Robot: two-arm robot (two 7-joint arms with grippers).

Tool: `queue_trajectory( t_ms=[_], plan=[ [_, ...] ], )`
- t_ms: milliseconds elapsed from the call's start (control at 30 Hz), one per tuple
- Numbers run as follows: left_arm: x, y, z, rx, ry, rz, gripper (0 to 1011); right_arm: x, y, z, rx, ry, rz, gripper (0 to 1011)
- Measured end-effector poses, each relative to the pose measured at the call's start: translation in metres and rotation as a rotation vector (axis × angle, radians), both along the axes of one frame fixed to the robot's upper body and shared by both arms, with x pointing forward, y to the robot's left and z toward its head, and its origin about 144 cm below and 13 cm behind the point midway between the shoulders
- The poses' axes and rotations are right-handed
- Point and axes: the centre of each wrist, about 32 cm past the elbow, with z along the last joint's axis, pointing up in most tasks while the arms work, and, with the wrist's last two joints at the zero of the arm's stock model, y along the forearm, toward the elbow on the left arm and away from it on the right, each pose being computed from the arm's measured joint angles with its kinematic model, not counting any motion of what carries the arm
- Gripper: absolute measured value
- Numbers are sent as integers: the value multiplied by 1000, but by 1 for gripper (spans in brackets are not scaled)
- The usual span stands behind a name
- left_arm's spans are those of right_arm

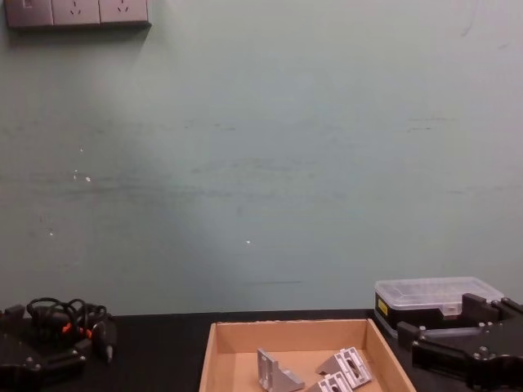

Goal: Use one hand to pick up the angle iron from the table and place it into the box.

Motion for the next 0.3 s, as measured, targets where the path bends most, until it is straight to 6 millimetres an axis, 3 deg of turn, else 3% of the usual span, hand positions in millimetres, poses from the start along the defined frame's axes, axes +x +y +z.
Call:
queue_trajectory(
  t_ms=[300],
  plan=[
    [0, 0, 0, 0, 0, 0, 1011, 0, 0, 0, -2, 0, -1, 1004]
  ],
)
